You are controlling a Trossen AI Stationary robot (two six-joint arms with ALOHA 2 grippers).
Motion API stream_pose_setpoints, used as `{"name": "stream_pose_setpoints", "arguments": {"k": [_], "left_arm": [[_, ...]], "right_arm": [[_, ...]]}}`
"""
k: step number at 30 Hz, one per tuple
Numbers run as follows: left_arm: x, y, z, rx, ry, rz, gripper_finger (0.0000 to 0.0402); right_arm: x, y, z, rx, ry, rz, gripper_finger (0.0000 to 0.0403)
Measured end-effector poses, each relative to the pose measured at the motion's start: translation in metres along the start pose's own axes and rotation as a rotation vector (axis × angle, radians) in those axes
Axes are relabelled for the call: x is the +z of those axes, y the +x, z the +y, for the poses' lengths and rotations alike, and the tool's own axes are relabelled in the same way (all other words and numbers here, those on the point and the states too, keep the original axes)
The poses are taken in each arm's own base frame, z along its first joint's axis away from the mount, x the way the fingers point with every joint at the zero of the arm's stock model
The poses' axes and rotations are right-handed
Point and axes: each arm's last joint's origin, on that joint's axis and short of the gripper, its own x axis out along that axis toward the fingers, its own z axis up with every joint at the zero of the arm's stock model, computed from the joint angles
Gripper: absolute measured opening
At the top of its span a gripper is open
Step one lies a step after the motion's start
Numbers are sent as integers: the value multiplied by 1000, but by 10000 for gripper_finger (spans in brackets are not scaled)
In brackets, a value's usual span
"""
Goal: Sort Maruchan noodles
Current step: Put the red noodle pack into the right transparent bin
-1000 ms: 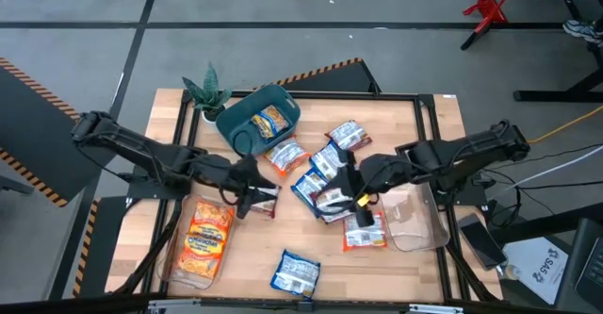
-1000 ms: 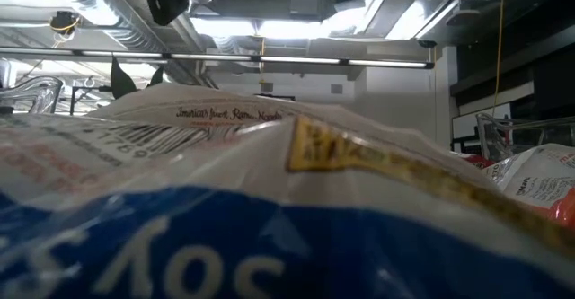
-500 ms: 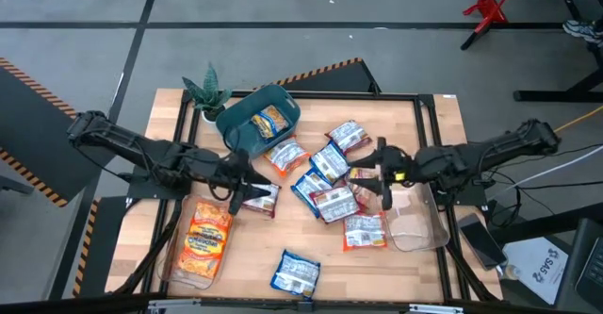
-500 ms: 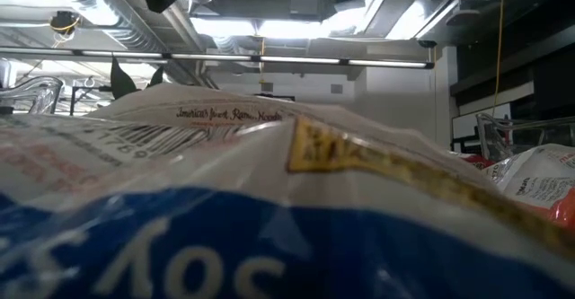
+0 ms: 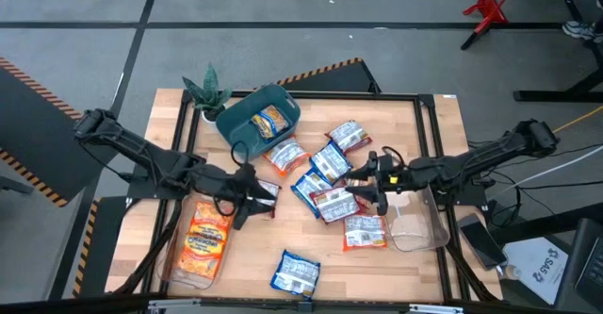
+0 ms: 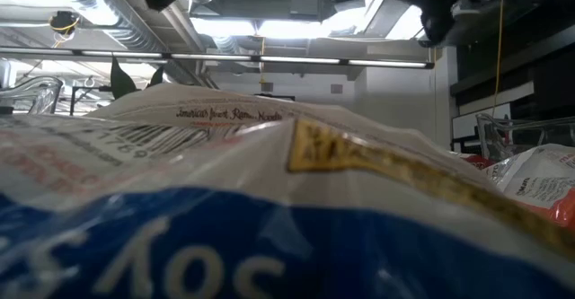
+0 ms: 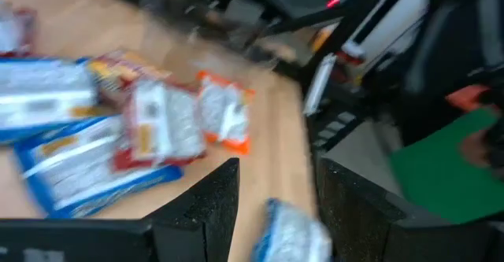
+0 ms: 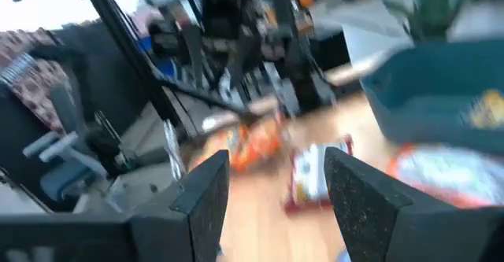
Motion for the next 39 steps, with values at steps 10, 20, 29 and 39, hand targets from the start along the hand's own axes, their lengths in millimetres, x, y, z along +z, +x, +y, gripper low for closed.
{"name": "stream_pose_setpoints", "arguments": {"k": [10, 20, 29, 39], "left_arm": [[-14, 1, -14, -10, -21, 25, 166], [-56, 28, -16, 119, -6, 172, 166], [-81, 43, 4, 337, 6, 271, 164], [-95, 57, 29, 521, 45, 341, 163]], "right_arm": [[15, -2, 8, 131, -61, -135, 193], [8, -2, 10, 80, -31, -84, 193], [-11, 3, 16, 2, -51, -16, 193], [-19, 10, 17, -2, -55, 3, 193]]}}
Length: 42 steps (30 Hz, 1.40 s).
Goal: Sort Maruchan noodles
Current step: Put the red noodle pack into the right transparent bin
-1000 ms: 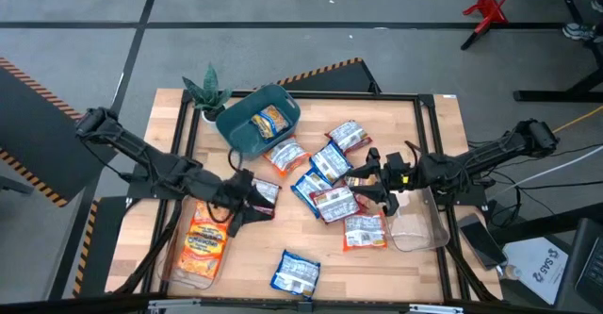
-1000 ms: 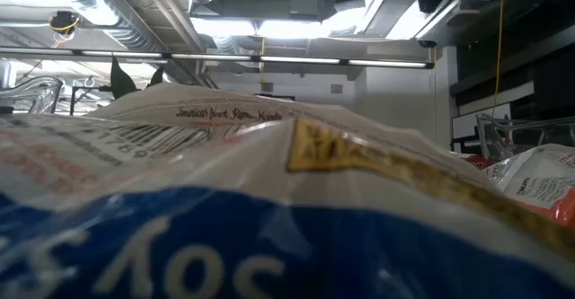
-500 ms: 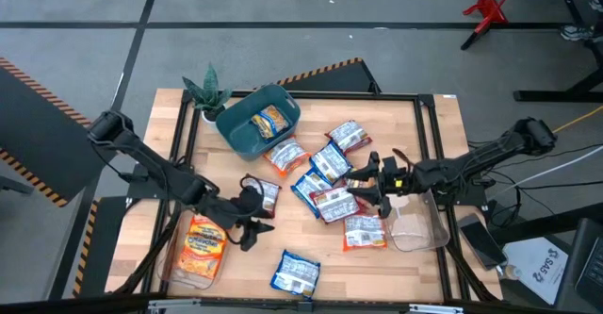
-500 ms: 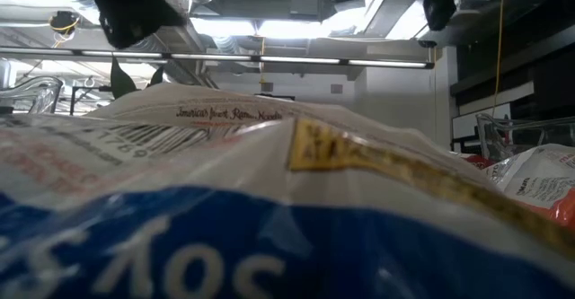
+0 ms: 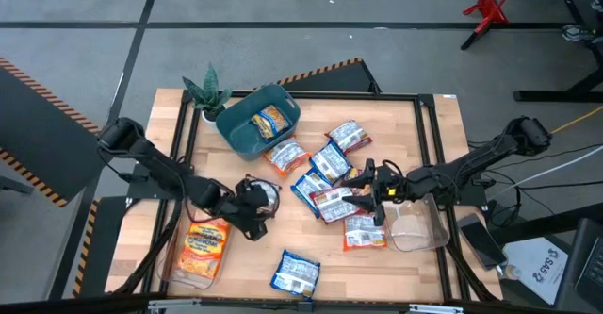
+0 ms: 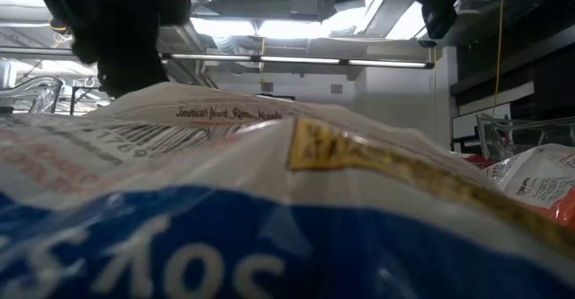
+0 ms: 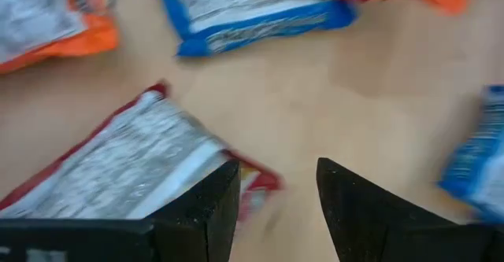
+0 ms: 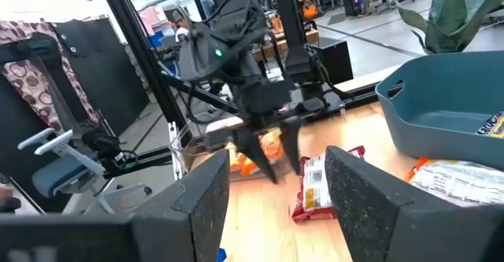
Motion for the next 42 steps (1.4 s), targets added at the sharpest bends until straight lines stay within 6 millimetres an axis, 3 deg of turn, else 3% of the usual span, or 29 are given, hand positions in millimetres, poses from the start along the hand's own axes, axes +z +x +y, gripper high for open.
{"name": "stream_pose_setpoints", "arguments": {"k": [9, 17, 23, 37, 42], "left_arm": [[0, 27, 17, 142, -26, 48, 162], [9, 38, 38, 202, -51, 130, 162], [11, 43, 41, 185, -68, 166, 162], [25, 69, 20, -101, -41, 34, 162], [46, 59, 9, -126, 7, -12, 162]], "right_arm": [[1, 0, 0, 4, 5, -13, 193], [1, 0, 0, 3, 4, -12, 193], [1, 0, 0, 3, 4, -12, 193], [3, 0, 1, 8, 30, -34, 193], [-1, 6, 1, -37, 21, -22, 193]]}}
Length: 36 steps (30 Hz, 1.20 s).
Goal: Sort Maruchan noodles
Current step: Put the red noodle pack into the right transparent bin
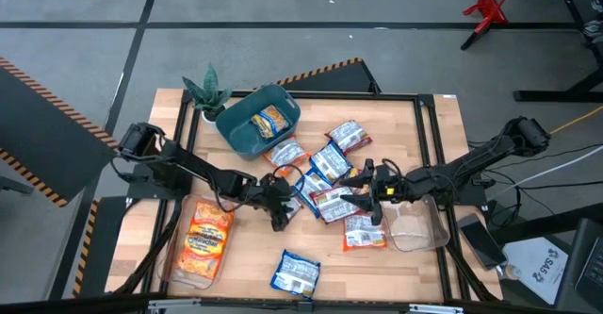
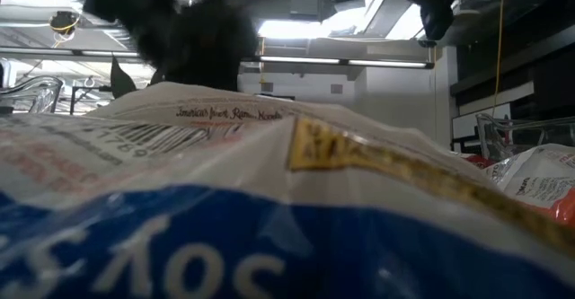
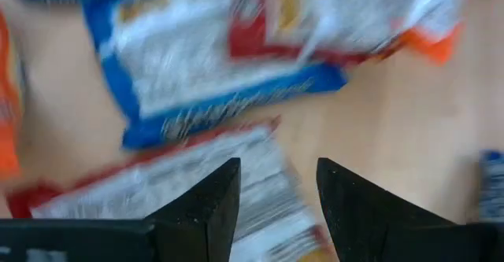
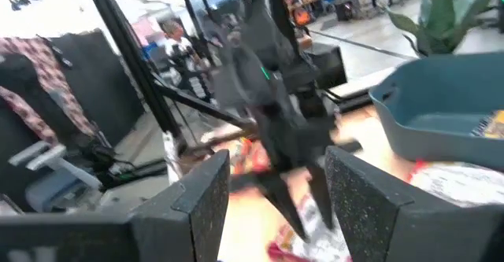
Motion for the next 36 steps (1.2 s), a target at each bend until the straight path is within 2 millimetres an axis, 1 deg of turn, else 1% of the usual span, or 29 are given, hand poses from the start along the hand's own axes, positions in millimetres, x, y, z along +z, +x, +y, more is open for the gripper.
{"name": "stream_pose_setpoints", "arguments": {"k": [2, 5, 7, 9, 12, 15, 18, 21, 25, 29, 32, 34, 36], "left_arm": [[16, -13, -8, 10, 39, 17, 162], [27, -35, -15, 127, 131, 112, 162], [27, -52, -15, 223, 188, 163, 162], [24, -58, -12, 265, 211, 203, 162], [5, -54, 0, 281, 196, 276, 162], [-9, -46, 7, 229, 146, 223, 162], [-23, -35, 18, 200, 103, 218, 162], [-34, -26, 29, 205, 59, 219, 162], [-46, -24, 40, 219, 3, 236, 163], [-50, -21, 42, 174, -25, 224, 162], [-52, -20, 43, 173, -40, 225, 162], [-53, -20, 44, 169, -48, 231, 162], [-54, -20, 44, 161, -59, 241, 162]], "right_arm": [[-1, 9, 4, -6, -17, 12, 193], [-6, 29, 10, -29, -87, 83, 193], [-10, 46, 15, -46, -142, 153, 193], [-16, 61, 20, -74, -203, 234, 193], [-22, 86, 27, -95, -294, 327, 193], [-28, 105, 34, -74, -374, 361, 193], [-33, 116, 37, -59, -426, 376, 193], [-37, 120, 36, -67, -453, 387, 193], [-47, 126, 35, -76, -487, 410, 193], [-61, 133, 31, -94, -544, 438, 193], [-75, 136, 21, -162, -591, 486, 193], [-78, 140, 11, -224, -520, 494, 193], [-76, 143, 1, -288, -396, 494, 193]]}}
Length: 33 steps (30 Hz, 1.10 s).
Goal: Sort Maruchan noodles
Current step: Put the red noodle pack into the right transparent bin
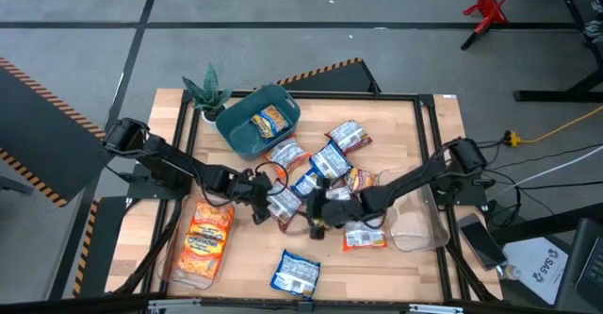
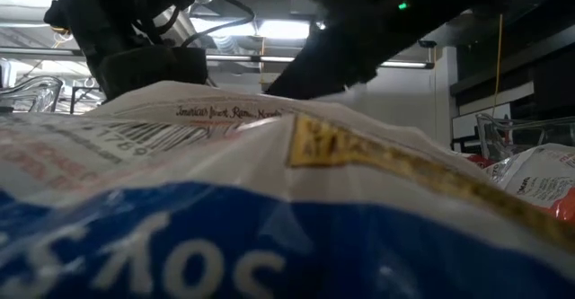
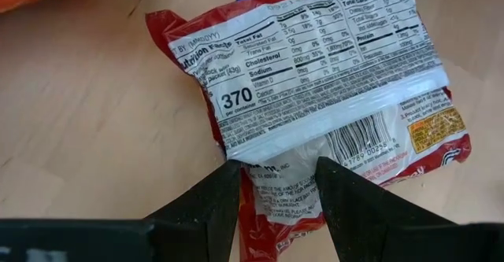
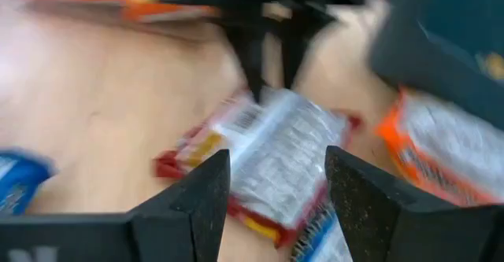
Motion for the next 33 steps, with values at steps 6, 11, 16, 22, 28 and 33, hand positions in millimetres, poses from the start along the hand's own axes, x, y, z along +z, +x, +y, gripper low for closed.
{"name": "stream_pose_setpoints", "arguments": {"k": [6, 11, 16, 22, 28, 33], "left_arm": [[-1, 0, -1, -25, -6, 27, 162], [-2, 0, -1, -46, -11, 50, 162], [-3, 0, -2, -51, -23, 58, 162], [-3, 0, -2, -51, -24, 59, 162], [-3, 0, -2, -50, -23, 59, 162], [-3, 0, -2, -45, -22, 55, 163]], "right_arm": [[10, 11, -25, 48, 312, 11, 200], [8, 24, -29, 86, 375, 53, 232], [6, 39, -35, 73, 373, 99, 257], [12, 55, -42, 65, 384, 113, 259], [-2, 72, -51, 111, 402, 204, 253], [-8, 79, -53, 186, 446, 242, 253]]}}
